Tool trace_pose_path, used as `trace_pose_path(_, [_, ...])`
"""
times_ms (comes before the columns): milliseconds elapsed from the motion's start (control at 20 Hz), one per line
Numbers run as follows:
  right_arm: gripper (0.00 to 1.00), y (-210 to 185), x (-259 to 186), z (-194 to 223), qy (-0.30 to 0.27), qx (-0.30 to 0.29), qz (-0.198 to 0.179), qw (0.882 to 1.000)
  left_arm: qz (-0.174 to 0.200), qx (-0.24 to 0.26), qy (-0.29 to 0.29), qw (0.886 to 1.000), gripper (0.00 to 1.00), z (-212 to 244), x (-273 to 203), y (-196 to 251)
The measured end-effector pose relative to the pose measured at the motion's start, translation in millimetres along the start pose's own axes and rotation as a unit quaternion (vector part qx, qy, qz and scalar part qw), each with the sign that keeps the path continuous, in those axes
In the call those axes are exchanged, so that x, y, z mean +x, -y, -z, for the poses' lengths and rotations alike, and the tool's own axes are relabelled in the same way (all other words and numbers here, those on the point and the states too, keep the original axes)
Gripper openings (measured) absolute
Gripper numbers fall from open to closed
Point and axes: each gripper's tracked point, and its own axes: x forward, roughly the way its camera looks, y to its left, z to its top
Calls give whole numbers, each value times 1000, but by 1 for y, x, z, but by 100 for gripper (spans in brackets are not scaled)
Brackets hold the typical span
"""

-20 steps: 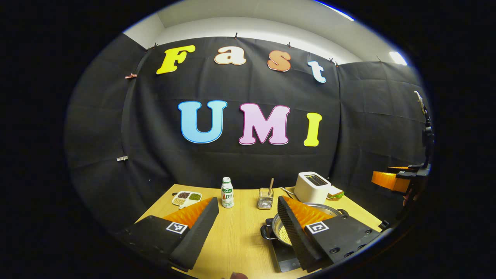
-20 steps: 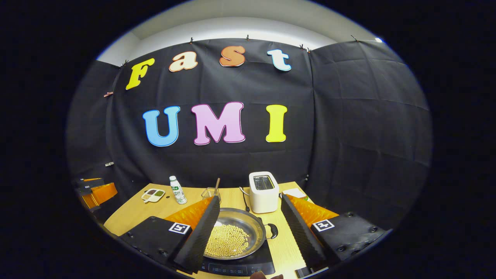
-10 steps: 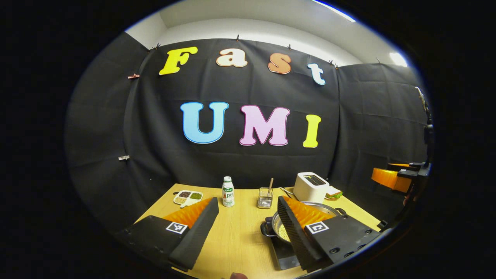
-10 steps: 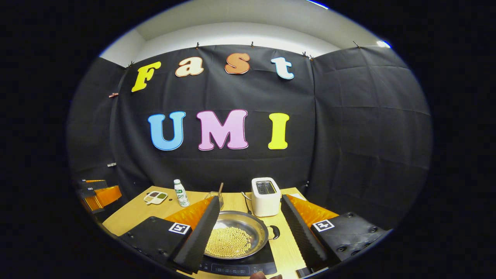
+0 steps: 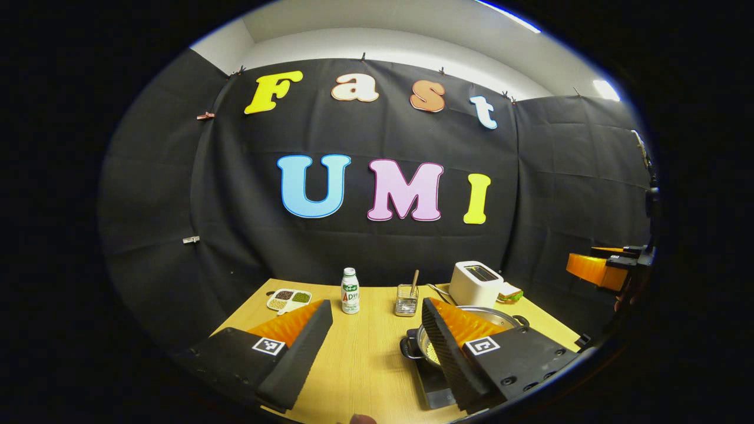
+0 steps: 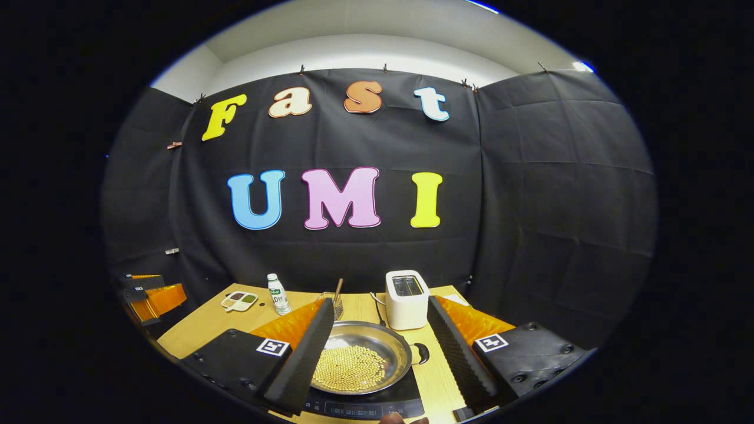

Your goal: First push the handle of the pot to place it horizontally, then grasp the pot with both hands and set it on the induction cooktop.

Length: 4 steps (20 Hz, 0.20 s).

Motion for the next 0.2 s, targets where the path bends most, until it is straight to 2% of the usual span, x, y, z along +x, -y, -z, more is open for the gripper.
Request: trace_pose_path(200, [98, 3, 0, 0, -2, 0, 1, 1000, 4, -3, -4, 1000, 95, 3, 0, 4])
